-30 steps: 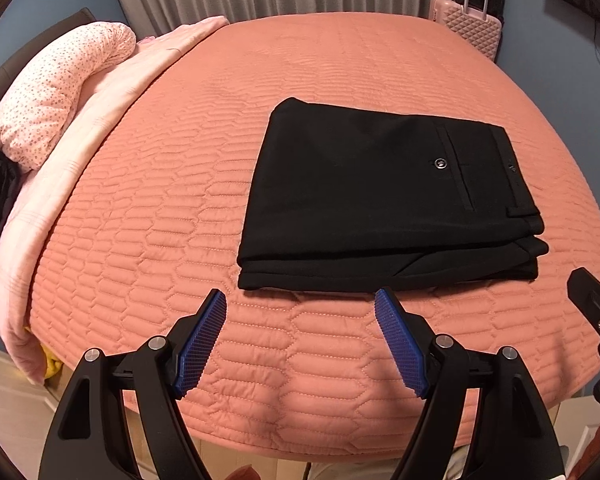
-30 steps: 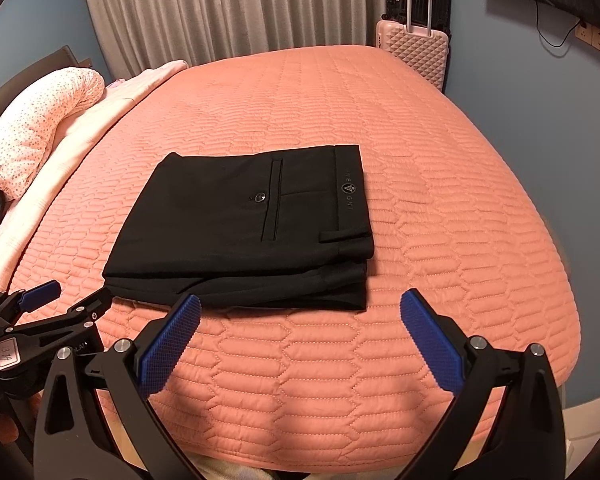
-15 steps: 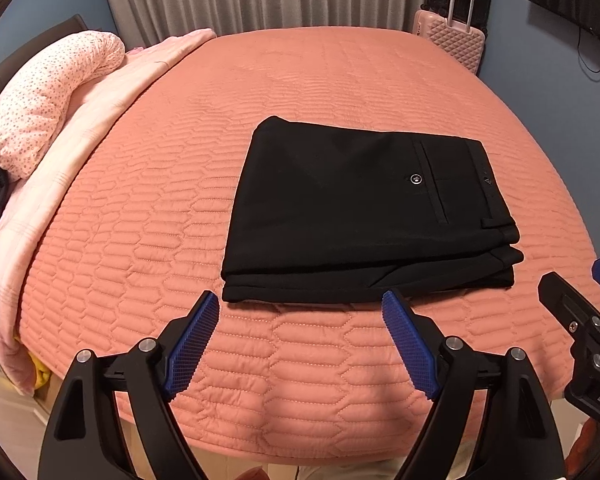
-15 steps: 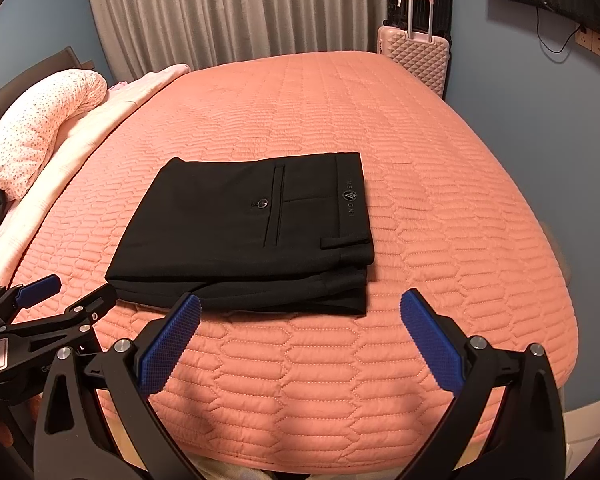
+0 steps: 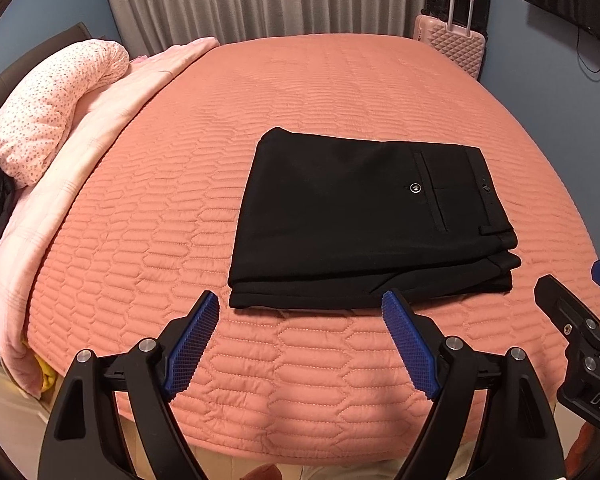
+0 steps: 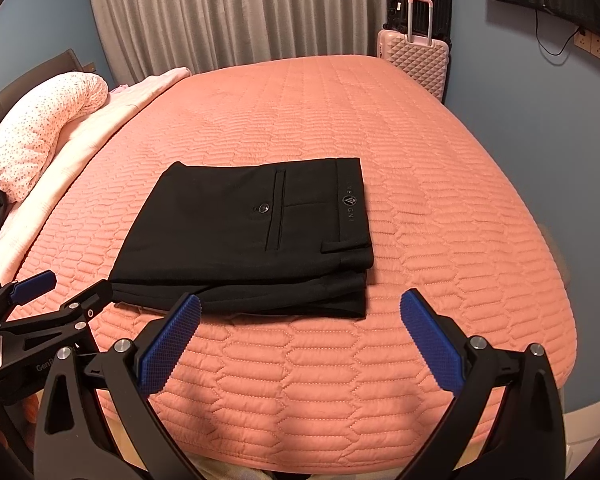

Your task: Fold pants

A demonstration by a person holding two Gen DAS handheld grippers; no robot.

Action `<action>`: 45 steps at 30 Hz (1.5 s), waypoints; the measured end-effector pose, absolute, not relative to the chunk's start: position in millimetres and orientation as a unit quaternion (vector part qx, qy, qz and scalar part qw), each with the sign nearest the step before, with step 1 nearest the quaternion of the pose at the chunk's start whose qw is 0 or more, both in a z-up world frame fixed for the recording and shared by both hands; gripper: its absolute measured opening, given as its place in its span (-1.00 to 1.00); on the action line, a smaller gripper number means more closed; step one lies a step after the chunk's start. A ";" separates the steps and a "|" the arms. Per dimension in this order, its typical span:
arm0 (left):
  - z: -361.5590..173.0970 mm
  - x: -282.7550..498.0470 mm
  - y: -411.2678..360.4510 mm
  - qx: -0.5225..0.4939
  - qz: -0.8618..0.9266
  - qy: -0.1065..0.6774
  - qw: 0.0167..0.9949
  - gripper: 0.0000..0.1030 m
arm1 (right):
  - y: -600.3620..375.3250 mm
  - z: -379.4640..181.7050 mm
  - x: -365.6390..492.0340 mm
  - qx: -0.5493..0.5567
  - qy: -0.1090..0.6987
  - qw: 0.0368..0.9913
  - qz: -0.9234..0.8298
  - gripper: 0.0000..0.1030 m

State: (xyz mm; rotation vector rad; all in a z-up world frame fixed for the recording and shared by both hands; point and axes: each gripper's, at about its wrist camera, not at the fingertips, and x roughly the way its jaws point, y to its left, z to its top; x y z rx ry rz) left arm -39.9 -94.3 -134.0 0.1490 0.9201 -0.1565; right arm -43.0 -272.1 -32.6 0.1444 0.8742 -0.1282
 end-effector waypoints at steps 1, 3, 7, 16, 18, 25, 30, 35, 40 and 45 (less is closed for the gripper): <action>-133.9 -40.0 -94.9 0.072 -0.074 0.443 0.891 0.59 | -272.0 -32.0 -43.1 0.069 0.422 0.902 -0.063 0.91; -133.9 -40.6 -95.5 0.074 -0.074 0.442 0.891 0.59 | -272.7 -31.6 -43.5 0.070 0.421 0.902 -0.063 0.91; -134.2 -41.9 -97.1 0.080 -0.071 0.441 0.891 0.59 | -272.7 -31.3 -43.4 0.069 0.422 0.902 -0.063 0.91; -132.6 -40.7 -92.3 0.071 -0.071 0.445 0.890 0.59 | -272.1 -29.0 -44.4 0.066 0.419 0.904 -0.062 0.91; -131.9 -40.1 -91.1 0.070 -0.071 0.445 0.890 0.59 | -272.8 -28.1 -44.3 0.066 0.418 0.904 -0.062 0.91; -129.9 -40.1 -91.3 0.071 -0.072 0.444 0.890 0.59 | -272.9 -26.4 -43.8 0.064 0.416 0.905 -0.060 0.91; -130.2 -41.1 -94.6 0.075 -0.076 0.444 0.890 0.59 | -272.9 -26.0 -44.2 0.065 0.415 0.905 -0.061 0.91; -129.8 -41.6 -95.5 0.077 -0.079 0.444 0.889 0.59 | -272.6 -25.8 -44.0 0.063 0.415 0.905 -0.061 0.91; -129.3 -42.6 -98.3 0.082 -0.077 0.440 0.891 0.59 | -272.6 -26.3 -44.3 0.064 0.415 0.905 -0.061 0.91; -127.8 -43.9 -98.2 0.088 -0.063 0.434 0.894 0.59 | -272.9 -26.3 -44.3 0.064 0.415 0.905 -0.062 0.91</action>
